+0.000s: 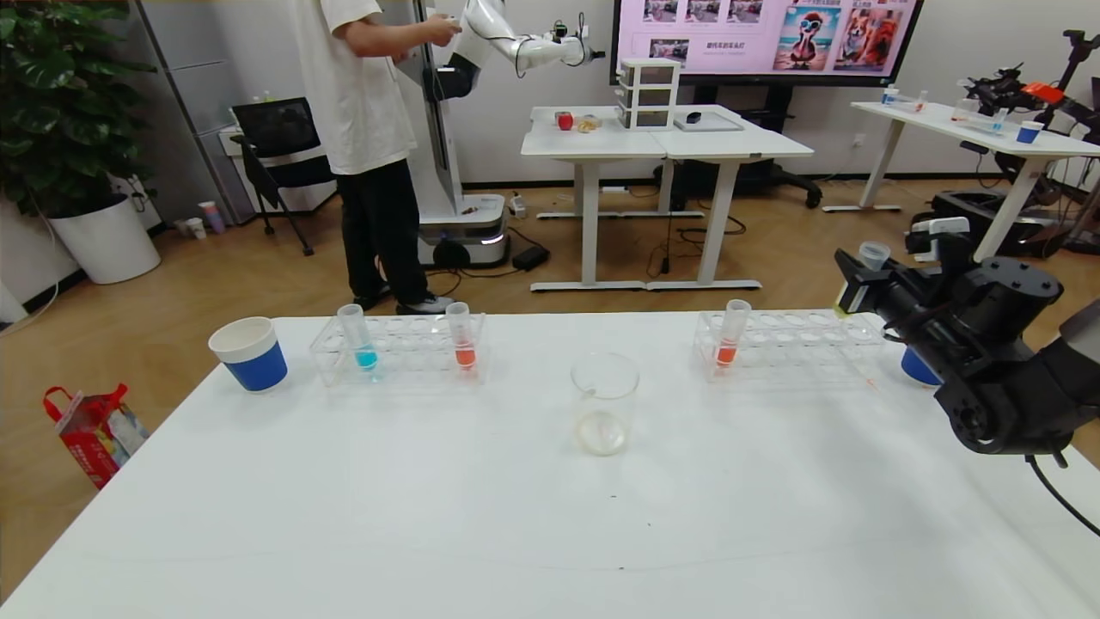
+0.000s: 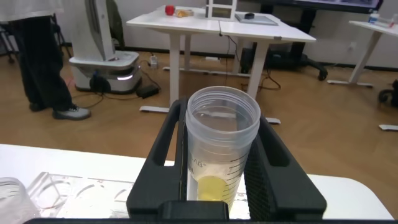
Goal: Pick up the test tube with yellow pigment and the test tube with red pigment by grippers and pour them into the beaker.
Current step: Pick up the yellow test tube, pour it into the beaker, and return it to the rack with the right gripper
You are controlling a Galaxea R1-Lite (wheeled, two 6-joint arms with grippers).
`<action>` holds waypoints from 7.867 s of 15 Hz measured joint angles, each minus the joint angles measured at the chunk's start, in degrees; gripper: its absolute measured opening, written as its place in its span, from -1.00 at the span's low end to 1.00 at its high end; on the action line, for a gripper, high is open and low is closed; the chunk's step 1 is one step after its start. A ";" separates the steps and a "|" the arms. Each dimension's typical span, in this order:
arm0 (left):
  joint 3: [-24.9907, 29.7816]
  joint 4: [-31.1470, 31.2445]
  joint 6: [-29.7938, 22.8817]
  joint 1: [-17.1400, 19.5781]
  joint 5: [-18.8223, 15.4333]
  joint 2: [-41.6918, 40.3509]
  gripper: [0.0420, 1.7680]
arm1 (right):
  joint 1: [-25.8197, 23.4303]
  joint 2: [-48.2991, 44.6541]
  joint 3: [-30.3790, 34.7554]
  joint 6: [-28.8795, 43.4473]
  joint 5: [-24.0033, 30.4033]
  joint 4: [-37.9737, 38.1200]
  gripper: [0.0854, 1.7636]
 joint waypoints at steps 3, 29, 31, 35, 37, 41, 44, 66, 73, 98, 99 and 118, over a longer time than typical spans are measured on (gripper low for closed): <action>0.00 0.00 0.02 0.00 0.00 0.00 0.98 | 3.82 -2.38 -0.07 -1.66 6.92 -0.23 -0.49; 0.00 0.00 0.02 0.00 0.00 0.00 0.98 | 26.70 -1.39 -7.08 -69.88 39.95 11.90 -0.49; 0.00 0.00 0.02 0.00 0.00 0.00 0.98 | 26.82 -0.65 -7.19 -73.08 40.22 12.21 -0.49; 0.00 -0.02 0.02 0.00 -0.02 0.00 0.98 | 26.21 1.48 -9.14 -77.98 42.03 13.34 -0.49; 0.00 0.00 0.00 0.00 0.00 0.00 0.98 | 26.06 2.67 -11.15 -80.13 42.42 13.48 -0.49; 0.00 0.00 0.00 0.00 0.00 0.00 0.98 | 25.98 4.00 -13.60 -85.63 42.58 16.20 -0.49; 0.00 -0.02 0.02 0.00 0.00 0.00 0.98 | 25.41 4.49 -15.21 -90.22 43.31 19.08 -0.49; 0.00 0.00 0.02 0.00 0.00 0.00 0.98 | 25.36 3.91 -26.32 -120.26 46.45 44.79 -0.49; 0.00 0.00 0.02 0.00 0.00 0.00 0.98 | 24.88 0.18 -24.47 -99.38 47.19 43.61 -0.49; 0.00 0.00 0.02 -0.01 0.00 0.00 0.98 | 14.35 -19.08 10.68 2.07 -8.35 15.81 -0.49; 0.00 0.00 0.02 0.00 0.00 0.00 0.98 | 10.19 -19.32 10.78 2.02 -6.14 15.93 -0.49; 0.00 0.00 0.02 0.00 0.00 0.00 0.98 | -17.51 2.67 -8.11 -4.67 0.89 14.71 -0.49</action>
